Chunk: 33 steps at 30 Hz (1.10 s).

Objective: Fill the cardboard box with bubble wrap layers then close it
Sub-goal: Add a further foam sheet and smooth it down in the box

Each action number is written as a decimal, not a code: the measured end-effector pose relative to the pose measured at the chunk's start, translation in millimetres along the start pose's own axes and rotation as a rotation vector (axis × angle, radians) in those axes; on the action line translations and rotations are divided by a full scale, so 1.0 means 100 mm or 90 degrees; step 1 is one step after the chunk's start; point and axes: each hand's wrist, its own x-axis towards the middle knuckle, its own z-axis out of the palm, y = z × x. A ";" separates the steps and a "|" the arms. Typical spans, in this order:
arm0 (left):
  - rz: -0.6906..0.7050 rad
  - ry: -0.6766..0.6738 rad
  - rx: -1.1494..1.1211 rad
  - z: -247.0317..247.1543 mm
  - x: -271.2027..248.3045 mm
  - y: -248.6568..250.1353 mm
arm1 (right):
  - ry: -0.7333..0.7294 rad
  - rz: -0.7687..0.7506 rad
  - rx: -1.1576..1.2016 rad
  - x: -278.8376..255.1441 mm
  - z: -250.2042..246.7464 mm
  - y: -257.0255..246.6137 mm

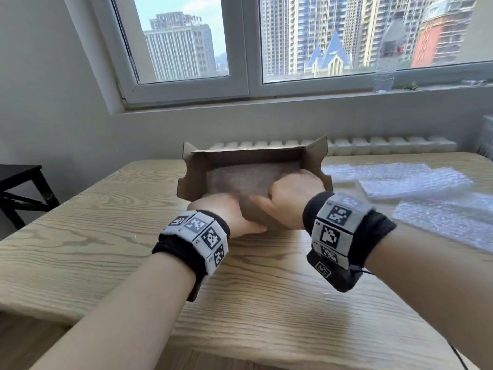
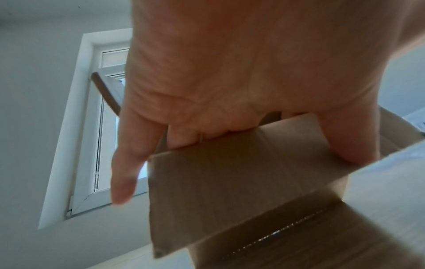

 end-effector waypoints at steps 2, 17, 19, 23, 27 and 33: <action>-0.005 0.009 0.002 0.01 0.02 0.02 | -0.066 -0.002 -0.010 0.00 0.05 0.07; 0.001 0.107 0.033 -0.12 0.40 0.13 | 0.339 0.165 0.377 0.05 -0.03 0.79; -0.016 0.104 0.024 -0.14 0.50 0.15 | 0.262 0.238 0.386 0.11 0.10 1.04; -0.043 0.102 0.028 -0.17 0.66 0.19 | -0.046 0.238 0.261 0.28 0.50 1.38; -0.043 0.098 0.042 -0.17 0.75 0.22 | -0.241 0.214 0.134 0.63 0.73 1.47; -0.043 0.082 0.057 -0.21 0.83 0.23 | -0.353 0.201 0.003 0.99 0.95 1.44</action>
